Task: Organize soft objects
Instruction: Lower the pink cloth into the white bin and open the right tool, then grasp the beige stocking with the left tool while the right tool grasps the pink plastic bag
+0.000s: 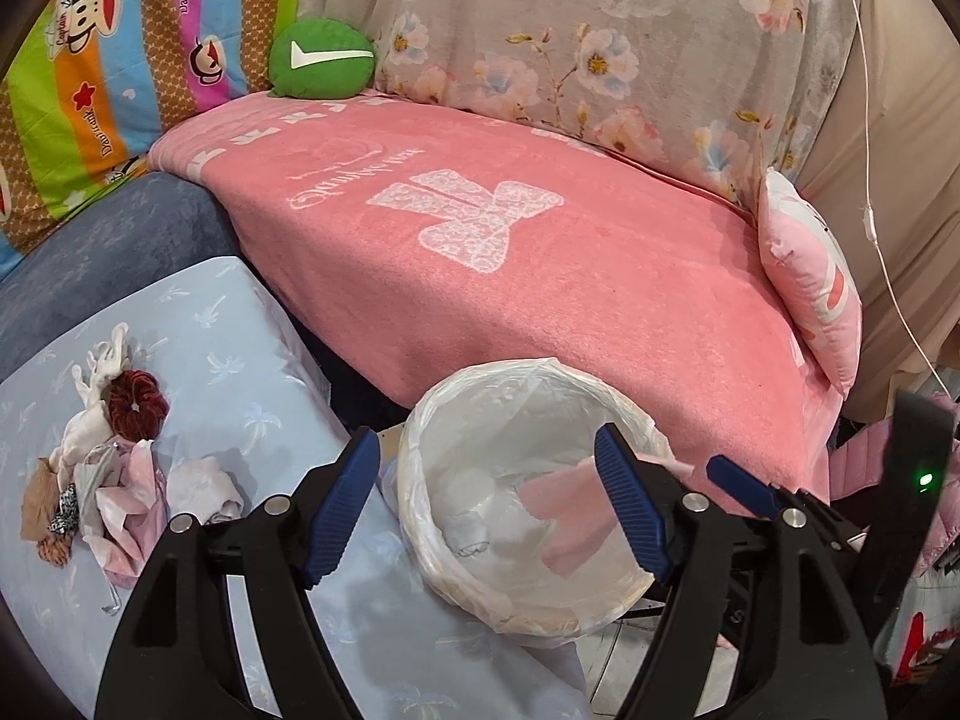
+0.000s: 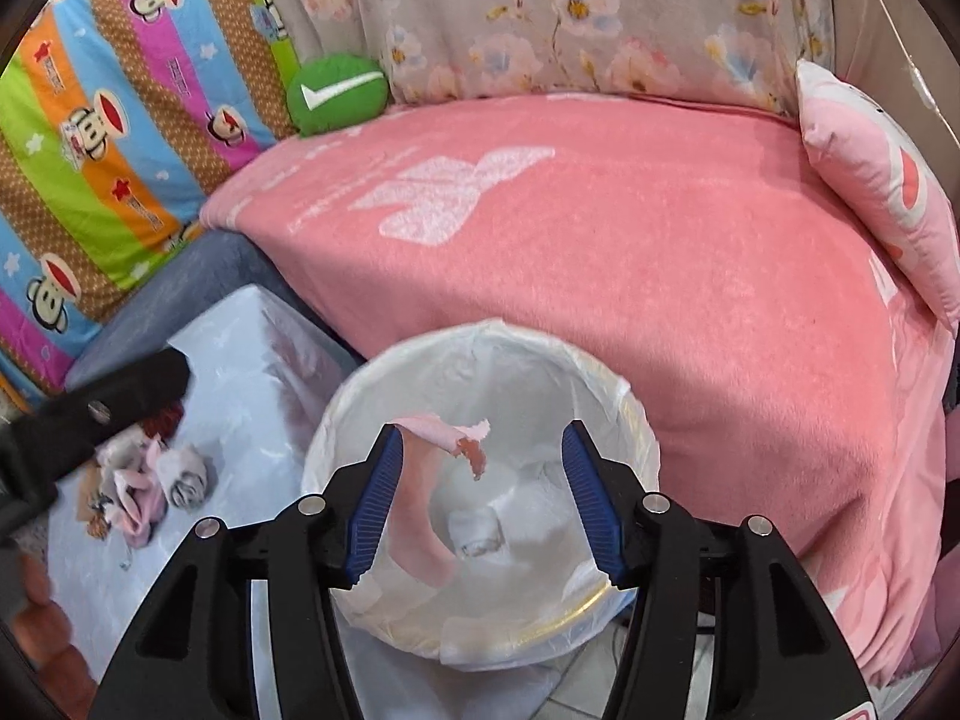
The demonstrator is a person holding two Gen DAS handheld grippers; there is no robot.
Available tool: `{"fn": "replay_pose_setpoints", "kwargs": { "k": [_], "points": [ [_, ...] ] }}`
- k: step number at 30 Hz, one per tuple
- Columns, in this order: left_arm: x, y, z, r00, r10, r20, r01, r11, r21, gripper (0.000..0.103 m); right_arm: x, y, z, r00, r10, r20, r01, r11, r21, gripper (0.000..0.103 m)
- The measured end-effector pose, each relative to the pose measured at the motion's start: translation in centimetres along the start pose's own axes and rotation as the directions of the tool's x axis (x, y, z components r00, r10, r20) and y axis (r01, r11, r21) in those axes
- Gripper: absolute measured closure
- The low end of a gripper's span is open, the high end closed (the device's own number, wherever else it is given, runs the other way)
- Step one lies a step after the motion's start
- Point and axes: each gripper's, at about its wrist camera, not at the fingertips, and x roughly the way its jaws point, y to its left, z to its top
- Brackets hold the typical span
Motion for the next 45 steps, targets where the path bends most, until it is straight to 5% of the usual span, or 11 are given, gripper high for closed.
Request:
{"fn": "replay_pose_setpoints", "kwargs": {
  "k": [10,19,24,30,34,38,45],
  "points": [
    [-0.4,1.8,-1.3,1.0,0.016,-0.012,-0.017,0.999,-0.031,0.032,3.2,0.0,-5.4,0.981,-0.084,-0.172,0.076,0.996,-0.052,0.047],
    [-0.7,3.3,-2.6,0.999,0.02,-0.027,-0.022,0.998,-0.064,0.032,1.5,0.6,-8.4,0.976,-0.079,-0.205,0.063,0.995,-0.084,0.047],
    [-1.1,4.0,-3.1,0.999,0.024,-0.029,-0.027,0.997,-0.075,0.032,-0.4,1.7,-7.5,0.985,-0.029,-0.172,0.015,0.997,-0.081,0.047],
    [-1.7,5.1,-3.3,0.999,0.037,-0.021,-0.039,0.995,-0.095,0.032,-1.9,2.9,-2.3,0.999,-0.007,-0.037,0.005,0.998,-0.065,0.043],
    [-2.2,6.2,-3.4,0.999,0.046,-0.017,-0.048,0.992,-0.118,0.032,2.7,3.4,-1.7,0.97,-0.203,-0.136,0.176,0.967,-0.185,0.04],
    [-2.5,7.1,-3.5,0.997,0.079,-0.005,-0.079,0.989,-0.122,0.032,2.6,2.2,-2.8,0.979,-0.094,-0.18,0.078,0.992,-0.098,0.042],
    [-2.4,8.1,-3.9,0.996,0.086,-0.013,-0.087,0.986,-0.144,0.032,0.7,3.2,-2.3,0.99,-0.069,-0.12,0.059,0.995,-0.081,0.04]
  ]
}}
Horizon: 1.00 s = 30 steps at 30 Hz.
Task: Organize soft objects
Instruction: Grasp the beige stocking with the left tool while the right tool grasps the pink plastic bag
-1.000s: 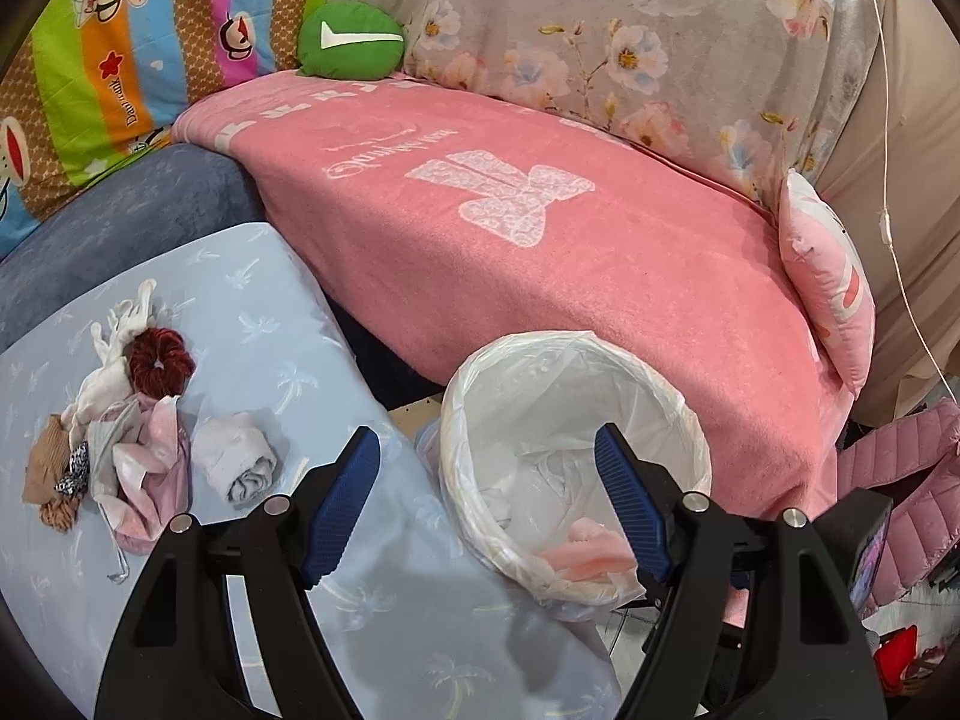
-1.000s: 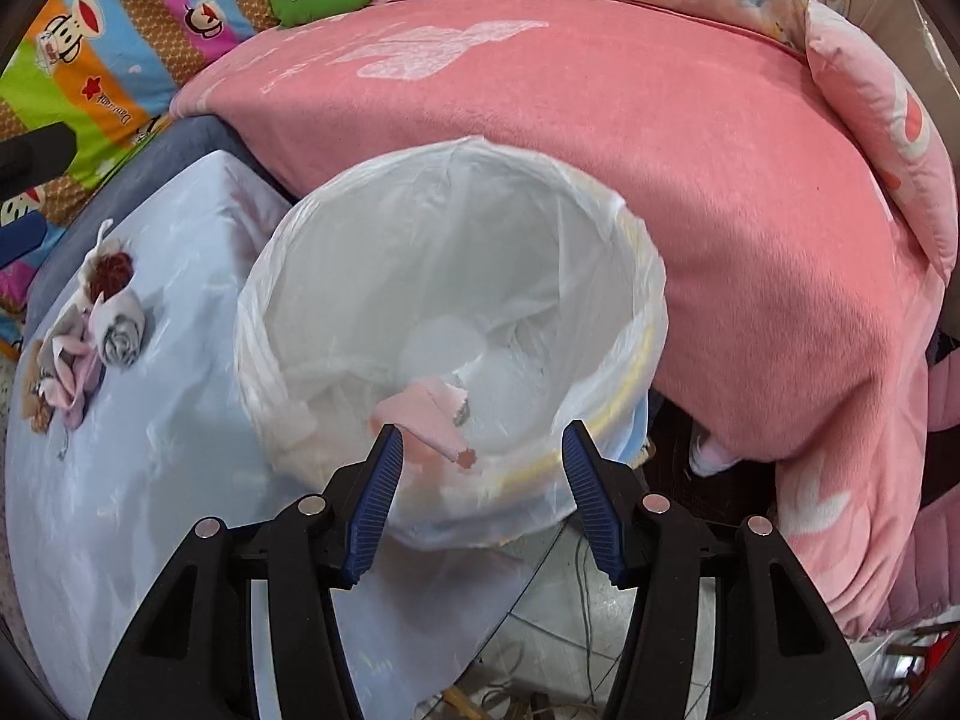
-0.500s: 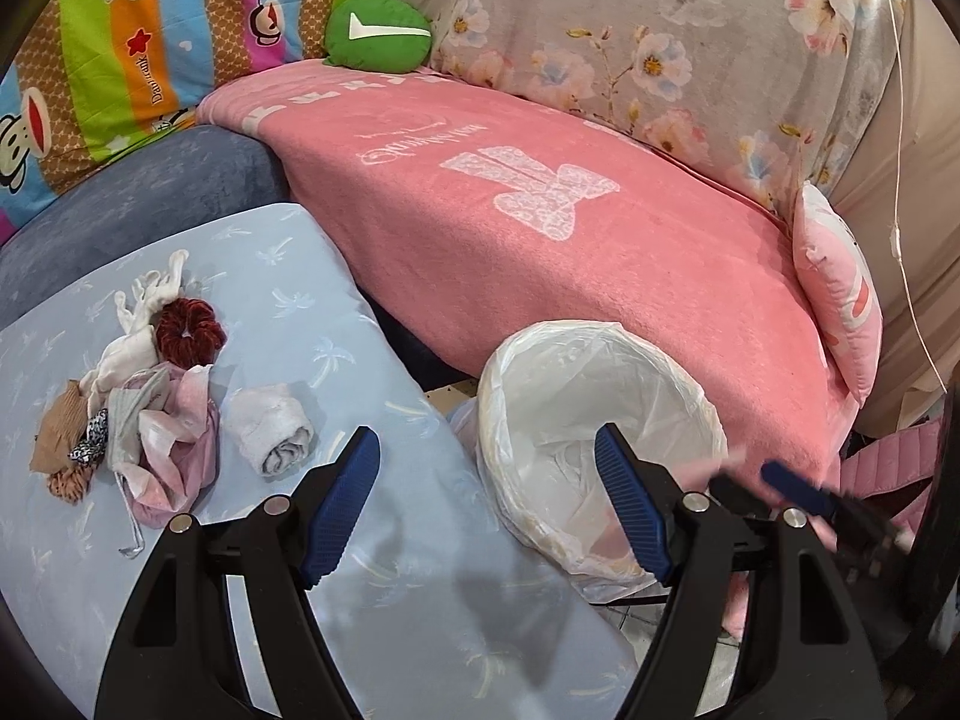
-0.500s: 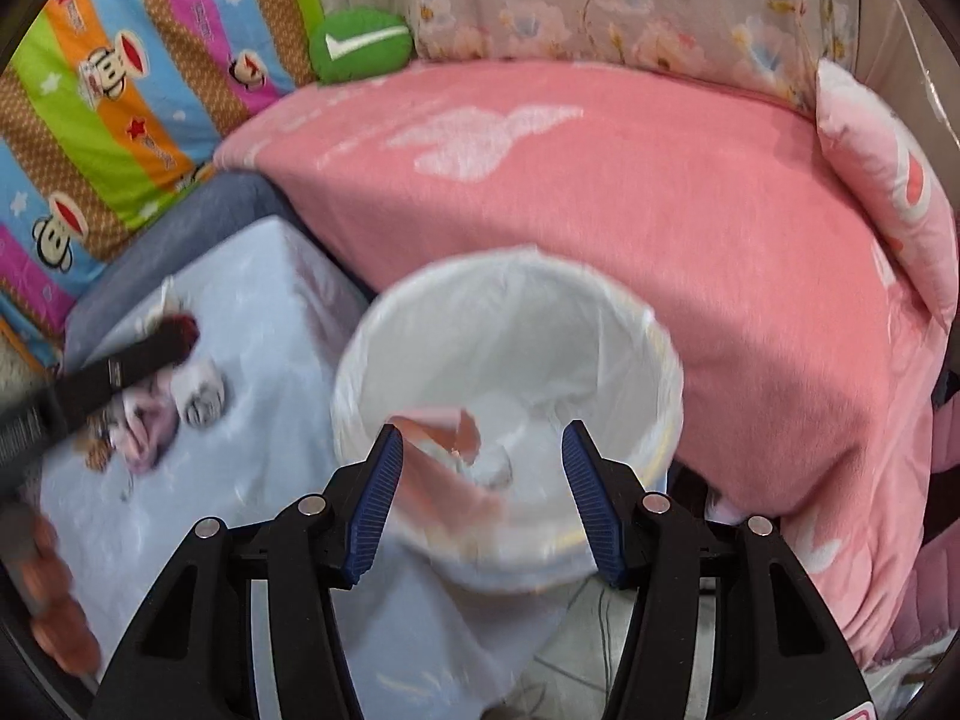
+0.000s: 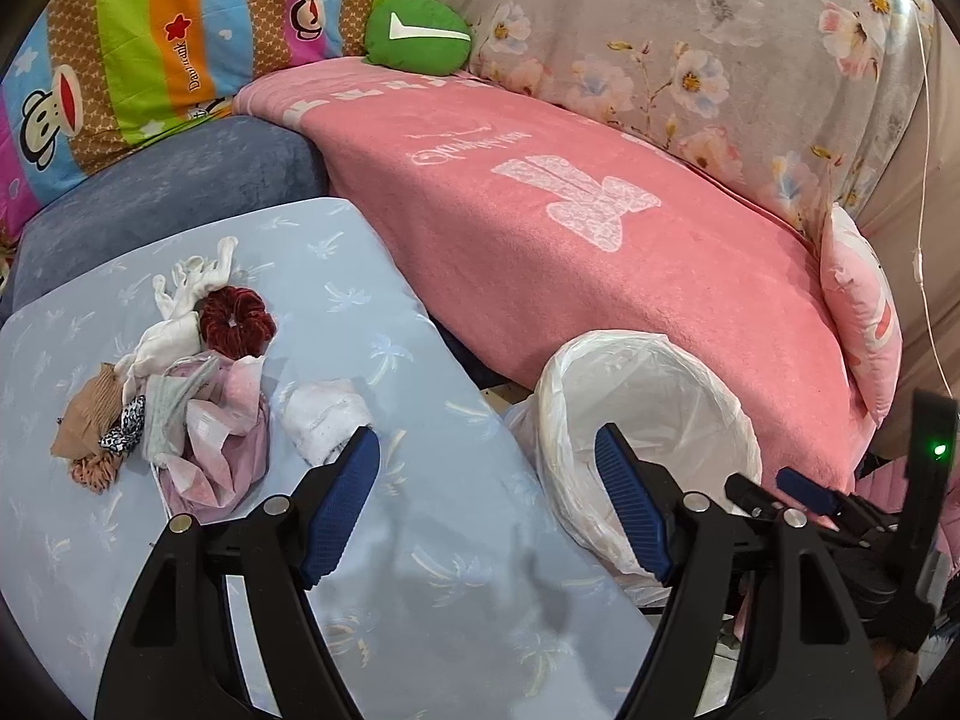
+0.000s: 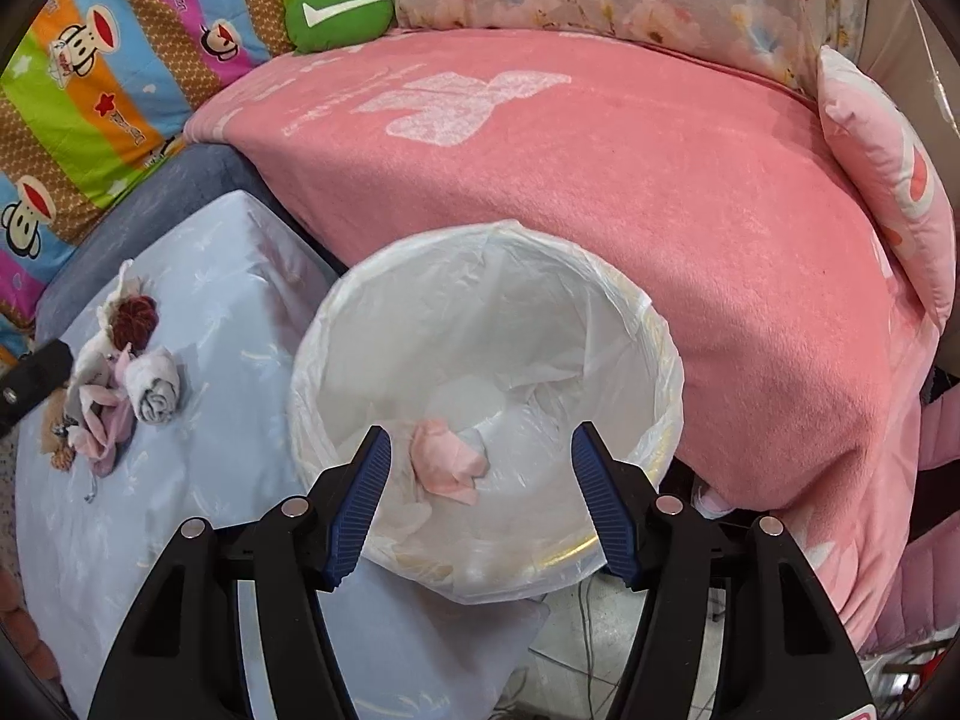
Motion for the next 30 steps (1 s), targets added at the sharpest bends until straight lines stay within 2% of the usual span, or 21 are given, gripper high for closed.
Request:
{"fn": "replay_pose_setpoints", "kwargs": {
  "k": [5,7,12,21,30],
  "points": [
    [-0.3,1.9,-0.2,1.0,0.03,0.005,-0.029,0.999,-0.035,0.03,-1.4,2.5,1.1,0.998,0.048,0.051,-0.046,0.998,-0.035,0.04],
    [-0.5,2.8,-0.3,0.999,0.051,0.009,-0.05,0.998,-0.048,0.027,-2.0,3.8,1.5,0.995,0.072,0.07,-0.069,0.996,-0.052,0.04],
    [-1.1,6.4,-0.7,0.993,0.121,0.014,-0.119,0.99,-0.077,0.026,-2.6,7.5,2.0,0.987,0.129,0.093,-0.12,0.988,-0.099,0.04],
    [-2.3,15.1,-1.8,0.965,0.263,-0.005,-0.261,0.953,-0.152,0.026,-1.9,16.1,1.5,0.968,0.239,0.072,-0.222,0.957,-0.188,0.04],
    [-2.3,21.9,-2.2,0.942,0.333,-0.034,-0.333,0.923,-0.192,0.026,0.1,22.9,0.4,0.954,0.299,0.019,-0.287,0.93,-0.228,0.04]
  ]
}}
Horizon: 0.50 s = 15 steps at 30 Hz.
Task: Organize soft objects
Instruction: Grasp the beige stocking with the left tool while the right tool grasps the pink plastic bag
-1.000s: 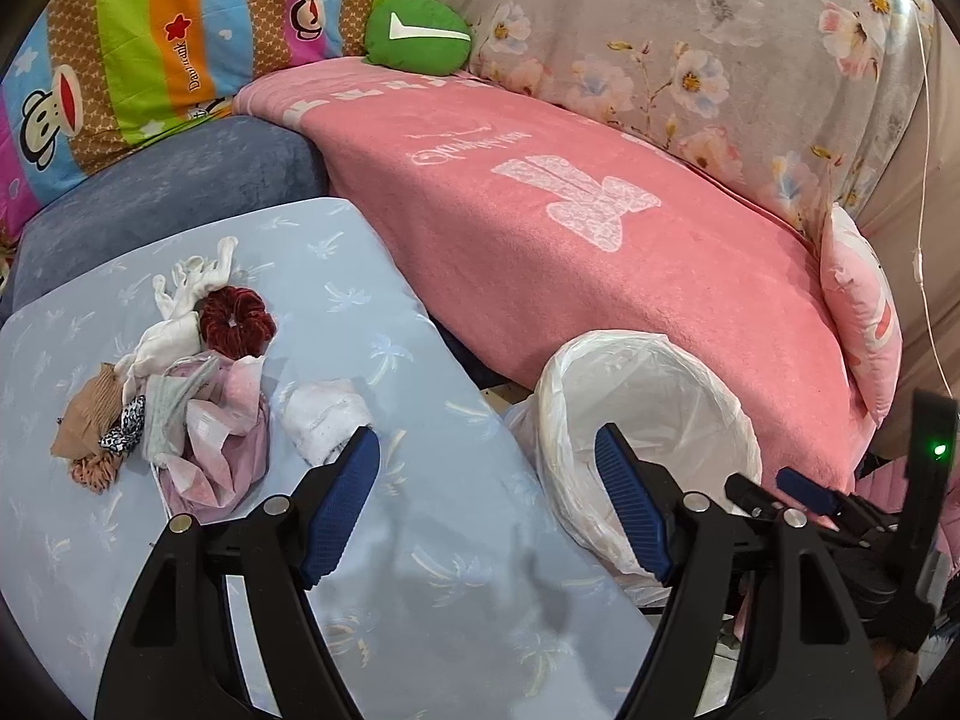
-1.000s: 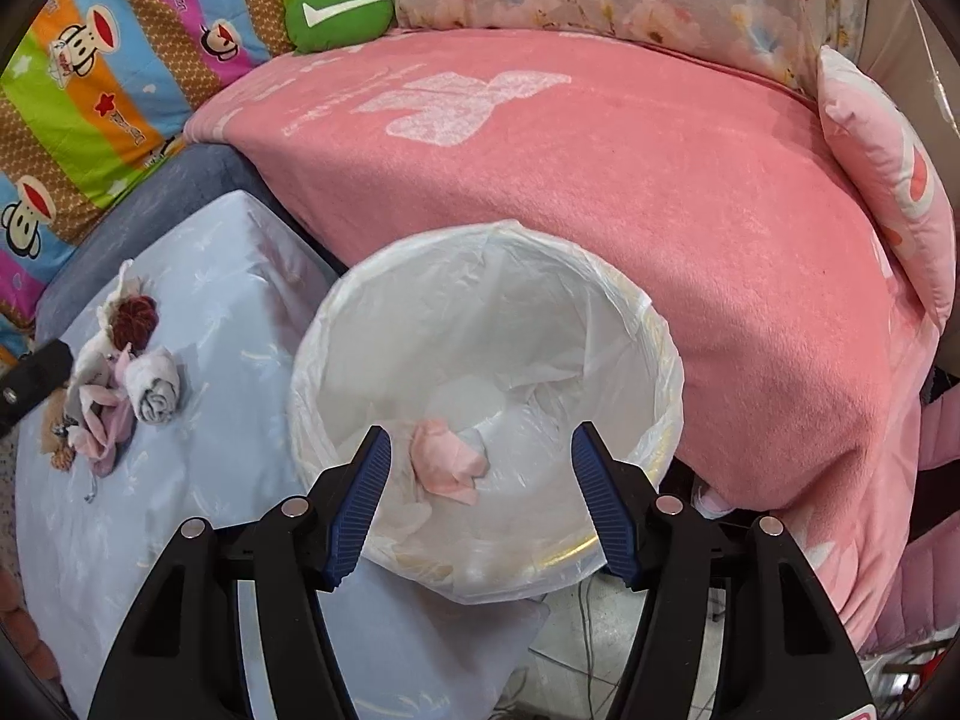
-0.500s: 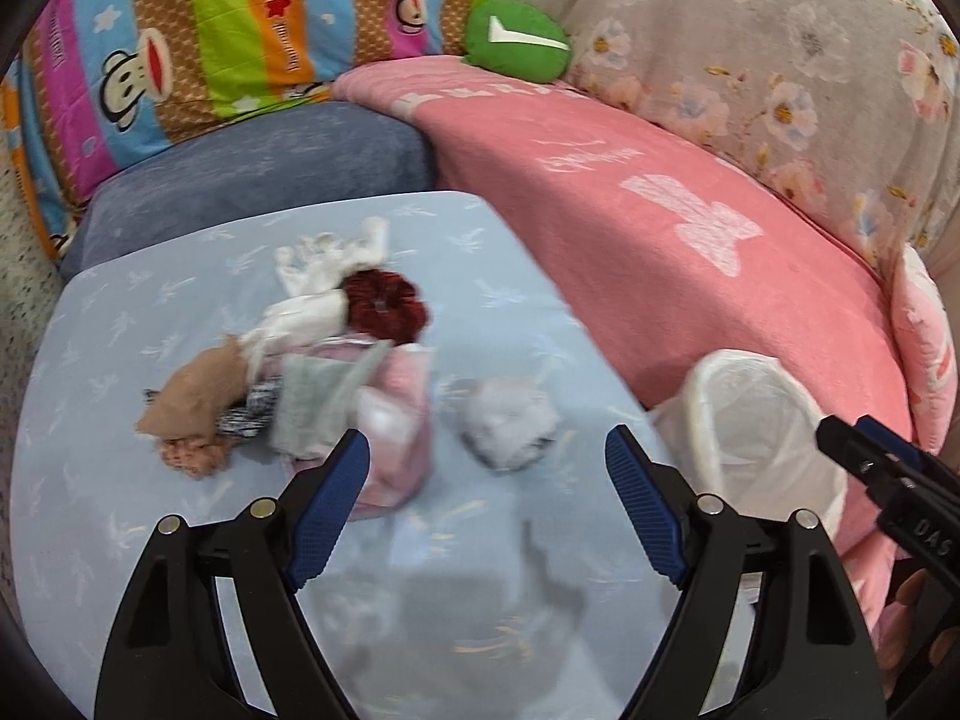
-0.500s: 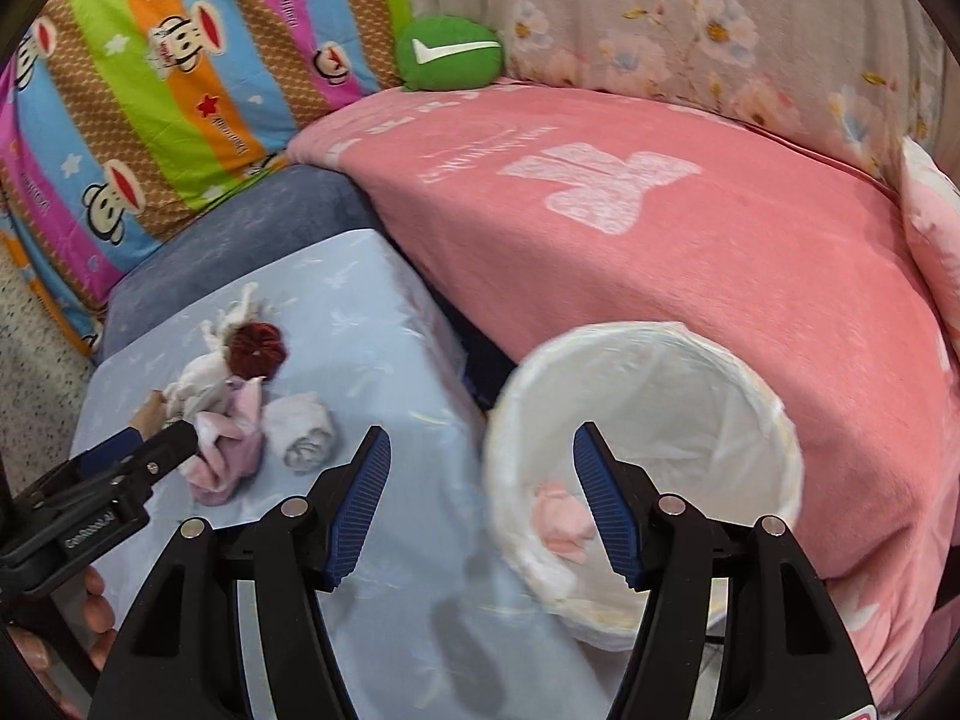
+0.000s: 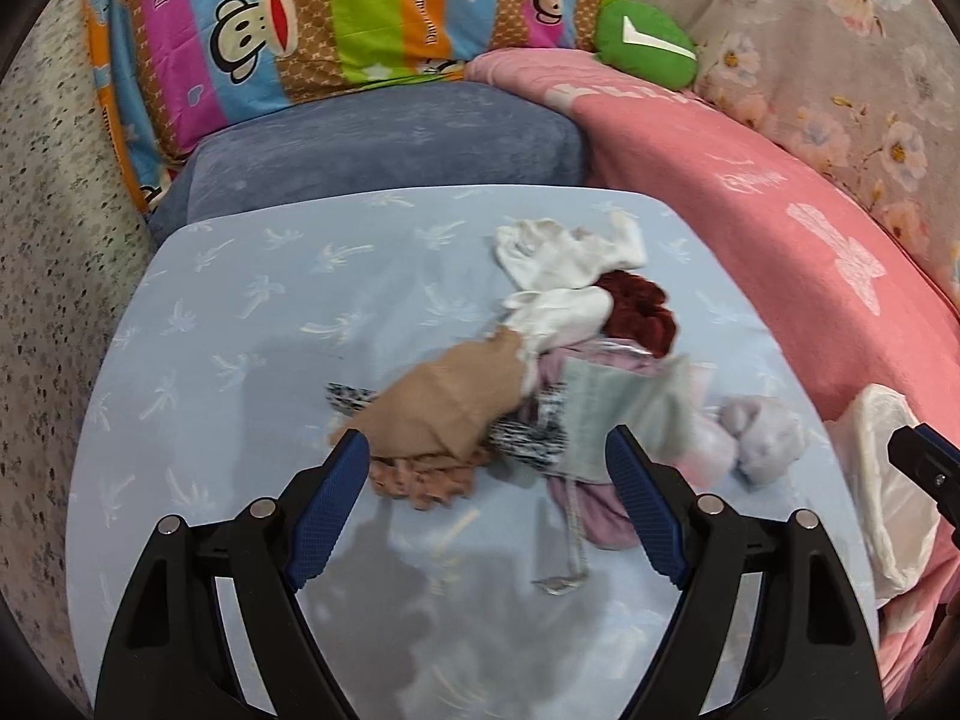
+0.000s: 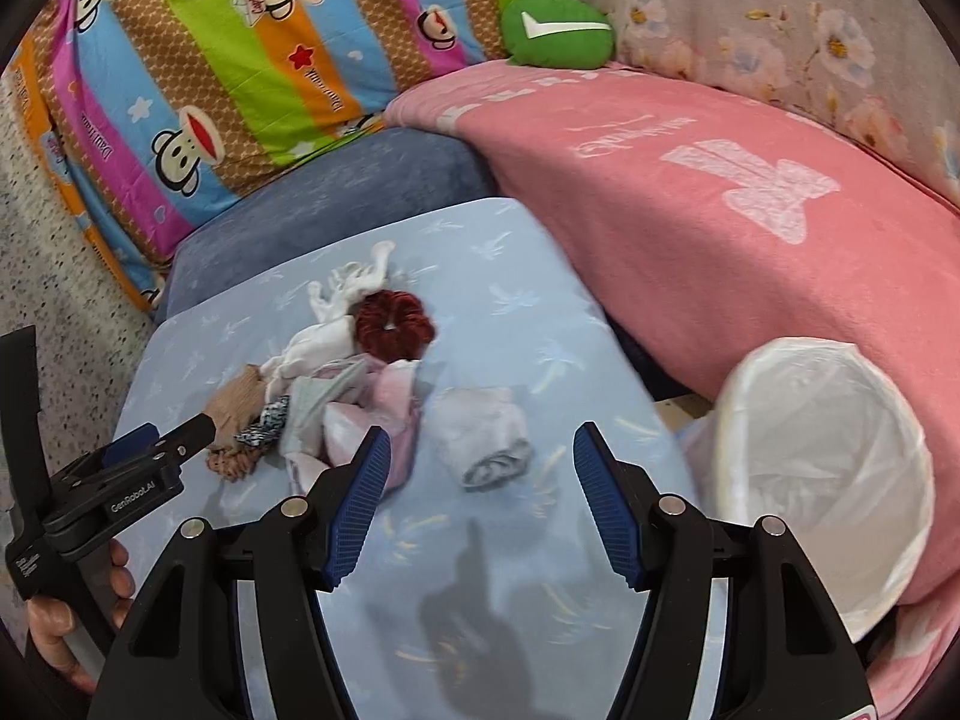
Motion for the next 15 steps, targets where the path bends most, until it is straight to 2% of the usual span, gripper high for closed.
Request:
{"fn": "replay_pose_setpoints", "kwargs": {
  "k": [5,12,15],
  "points": [
    [1.8,2.2,0.6,1.0,-0.002,-0.025,0.002,1.0,-0.009,0.026,2.4,3.1,0.3,1.0,0.023,-0.016,-0.023,0.999,-0.029,0.04],
    [4.3,3.1,0.8,0.996,-0.05,-0.07,0.051,0.999,0.013,0.027,5.3,6.0,0.5,0.998,0.034,-0.044,-0.037,0.998,-0.054,0.04],
    [5.1,3.0,0.8,0.994,-0.073,-0.087,0.075,0.997,0.021,0.033,6.4,6.6,0.4,0.998,0.036,-0.06,-0.039,0.998,-0.05,0.04]
  ]
}}
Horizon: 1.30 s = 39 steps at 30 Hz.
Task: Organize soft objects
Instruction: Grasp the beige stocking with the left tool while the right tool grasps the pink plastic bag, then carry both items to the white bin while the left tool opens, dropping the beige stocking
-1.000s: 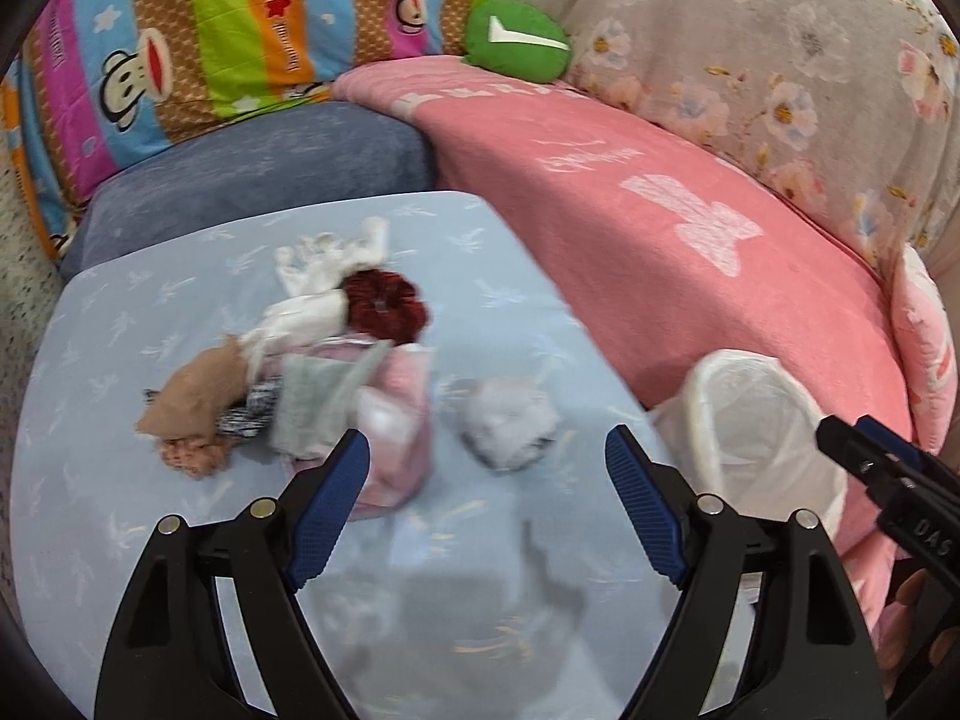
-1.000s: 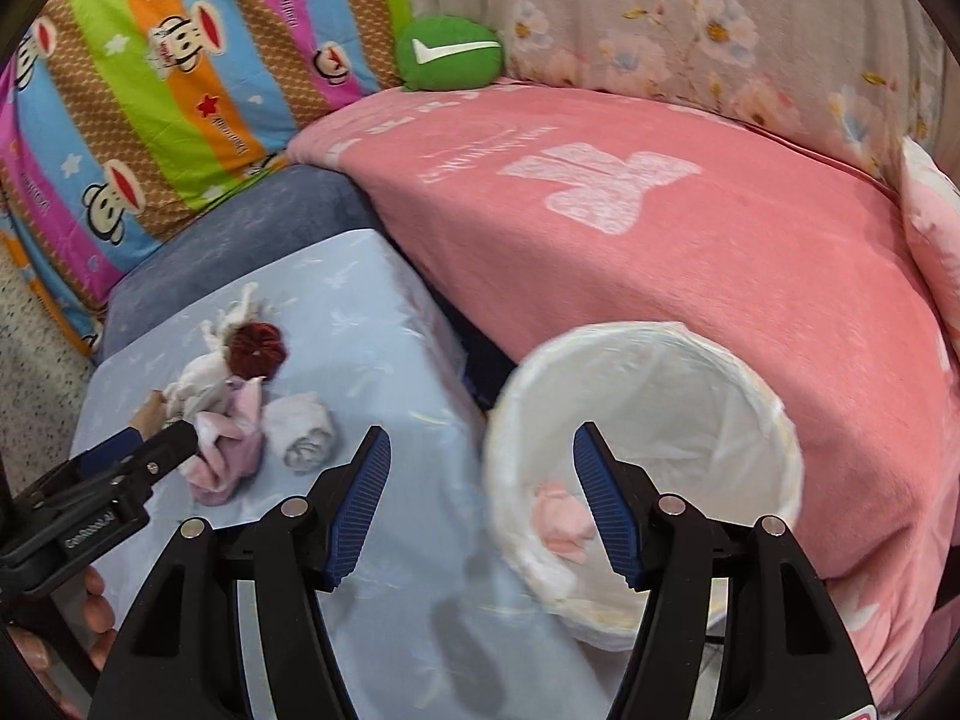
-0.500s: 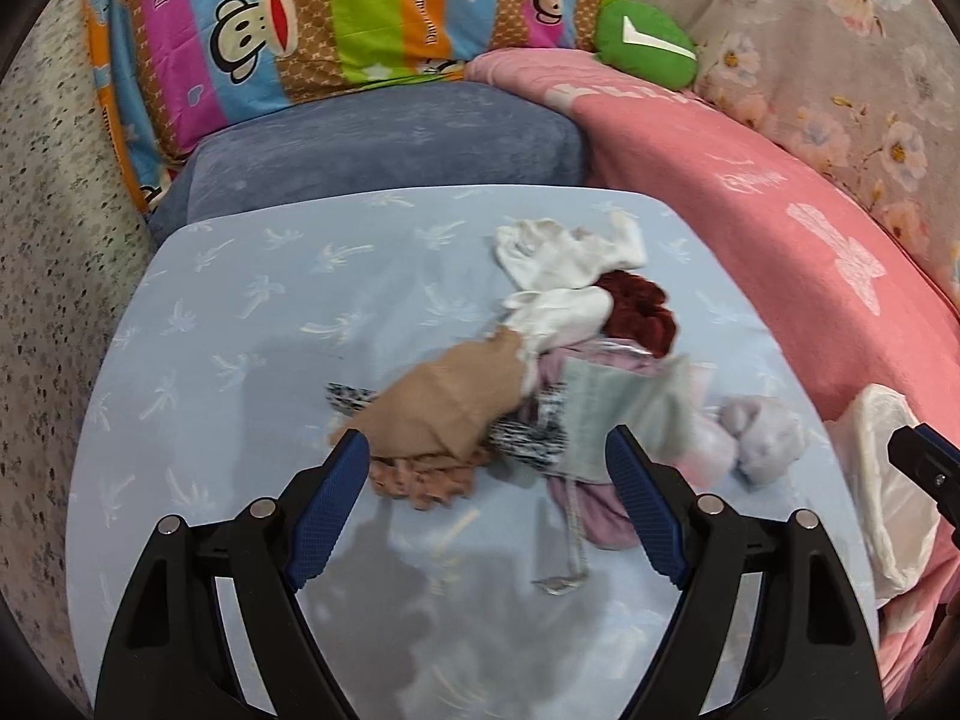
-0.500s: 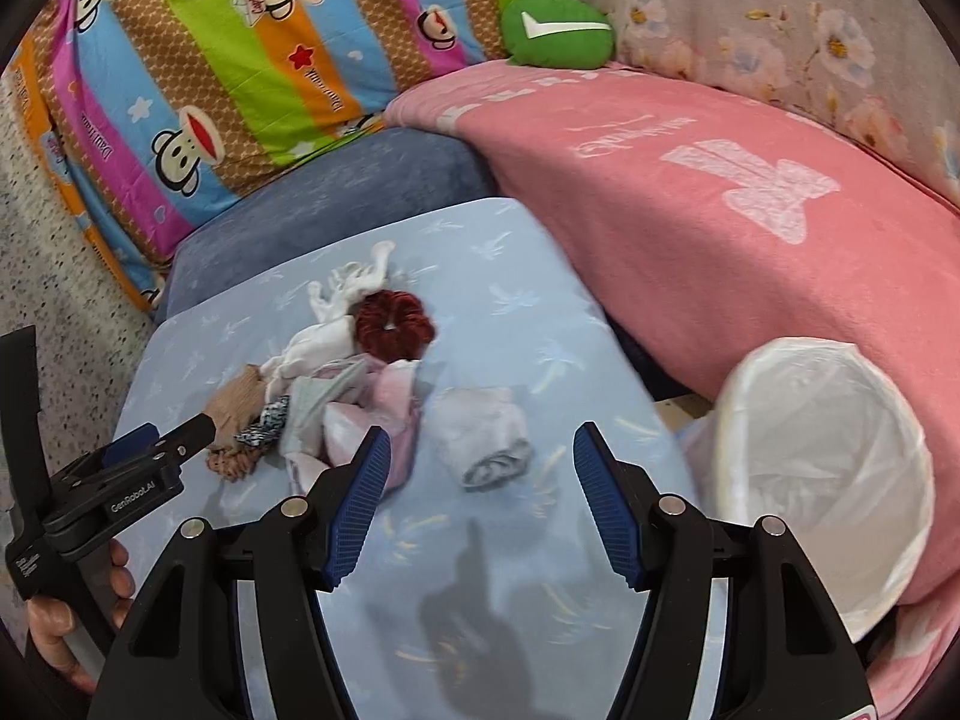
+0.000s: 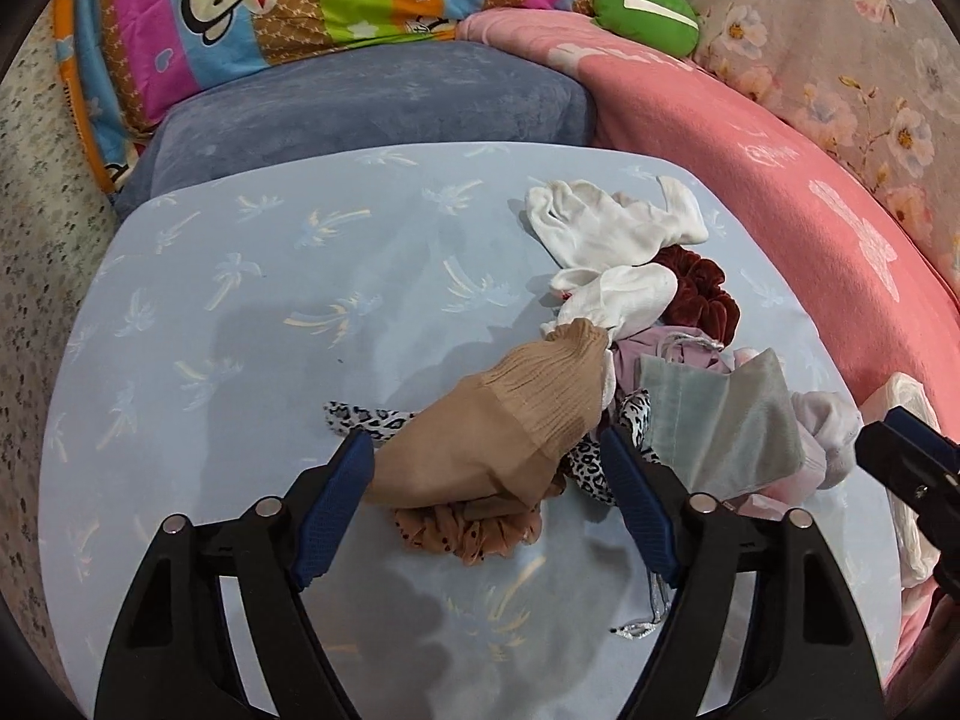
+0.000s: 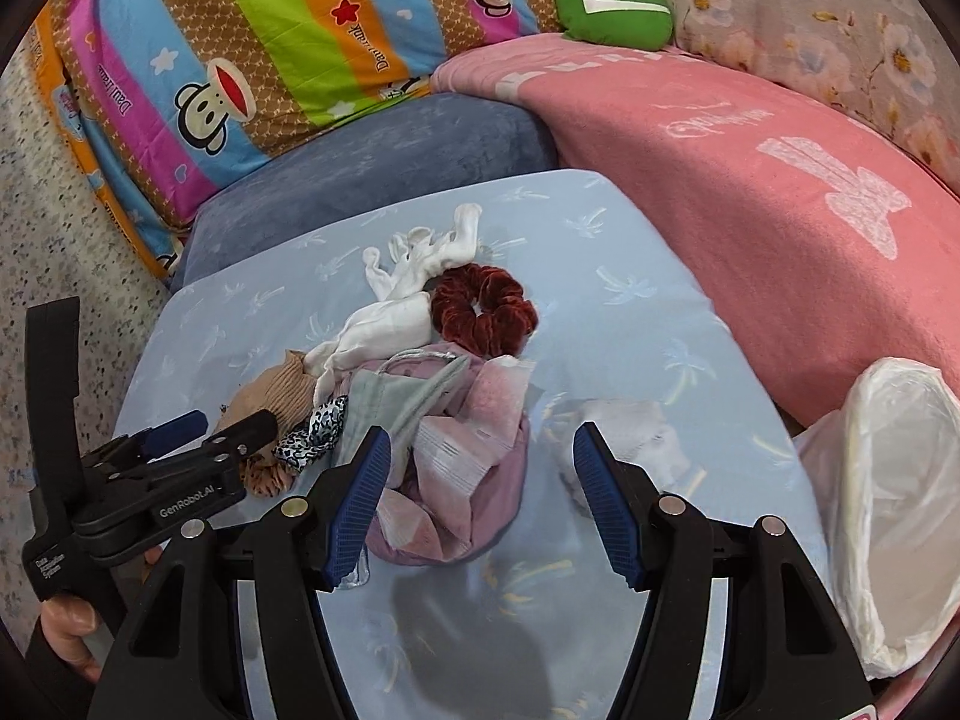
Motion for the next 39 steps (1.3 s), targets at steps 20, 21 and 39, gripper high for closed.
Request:
{"fn": "replay_pose_setpoints", "kwargs": {
  "k": [20,21,39],
  "points": [
    [-2.3,0.6,0.5,0.997,-0.063,0.035,0.064,0.997,-0.039,0.086,2.3,0.1,-1.5,0.999,0.015,-0.047,-0.014,1.0,0.005,0.051],
    [-2.8,0.5,0.7,0.997,-0.065,0.045,0.066,0.997,-0.038,0.086,2.3,0.0,-1.4,0.999,0.015,-0.046,-0.015,1.0,0.006,0.051],
    [-5.7,-2.6,1.4,0.991,-0.097,0.095,0.098,0.995,0.0,0.086,2.5,-0.5,-1.3,0.996,0.077,-0.053,-0.076,0.997,0.007,0.1]
  ]
}}
